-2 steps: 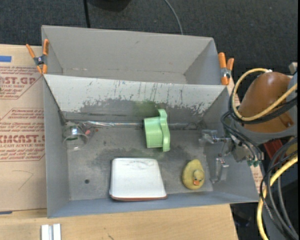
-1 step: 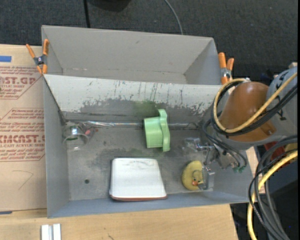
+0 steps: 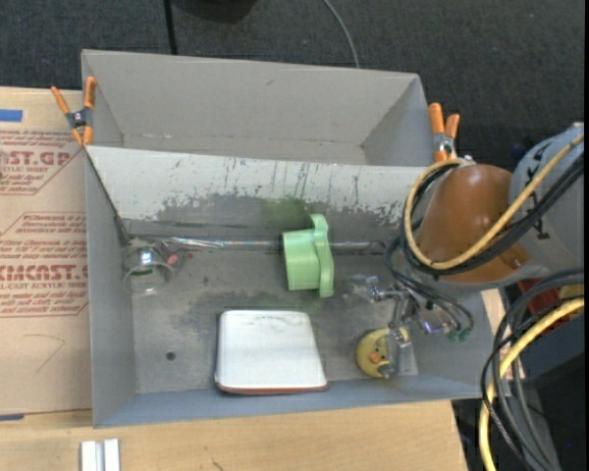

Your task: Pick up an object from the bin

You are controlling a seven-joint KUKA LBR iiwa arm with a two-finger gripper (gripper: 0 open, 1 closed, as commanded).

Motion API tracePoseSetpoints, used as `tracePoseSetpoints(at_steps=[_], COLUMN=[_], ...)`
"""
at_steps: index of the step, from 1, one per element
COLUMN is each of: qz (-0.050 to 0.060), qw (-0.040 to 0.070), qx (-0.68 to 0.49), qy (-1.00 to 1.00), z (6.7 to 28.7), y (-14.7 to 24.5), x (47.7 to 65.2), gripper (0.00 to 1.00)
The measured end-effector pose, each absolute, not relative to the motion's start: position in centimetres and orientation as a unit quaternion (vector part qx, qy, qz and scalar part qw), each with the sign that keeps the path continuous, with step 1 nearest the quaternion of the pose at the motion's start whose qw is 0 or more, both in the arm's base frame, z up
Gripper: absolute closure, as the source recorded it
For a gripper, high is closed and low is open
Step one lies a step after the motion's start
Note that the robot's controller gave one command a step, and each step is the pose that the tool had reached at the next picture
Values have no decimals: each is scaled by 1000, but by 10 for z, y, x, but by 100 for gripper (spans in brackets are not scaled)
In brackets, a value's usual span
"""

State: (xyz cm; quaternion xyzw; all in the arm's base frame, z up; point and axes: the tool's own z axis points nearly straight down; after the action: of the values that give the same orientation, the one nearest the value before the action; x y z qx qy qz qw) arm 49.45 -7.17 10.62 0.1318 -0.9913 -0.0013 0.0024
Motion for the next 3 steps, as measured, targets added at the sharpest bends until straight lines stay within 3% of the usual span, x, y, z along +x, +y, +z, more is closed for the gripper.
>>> tracePoseSetpoints(at_steps=[1, 2, 3], qz=[0, 0, 0], qw=[0, -5, -5], qx=[168, 283, 283], qy=[-986, -959, -959], z=[98, 80, 80], y=[-86, -92, -92], x=[491, 487, 487], gripper=[0, 100, 100])
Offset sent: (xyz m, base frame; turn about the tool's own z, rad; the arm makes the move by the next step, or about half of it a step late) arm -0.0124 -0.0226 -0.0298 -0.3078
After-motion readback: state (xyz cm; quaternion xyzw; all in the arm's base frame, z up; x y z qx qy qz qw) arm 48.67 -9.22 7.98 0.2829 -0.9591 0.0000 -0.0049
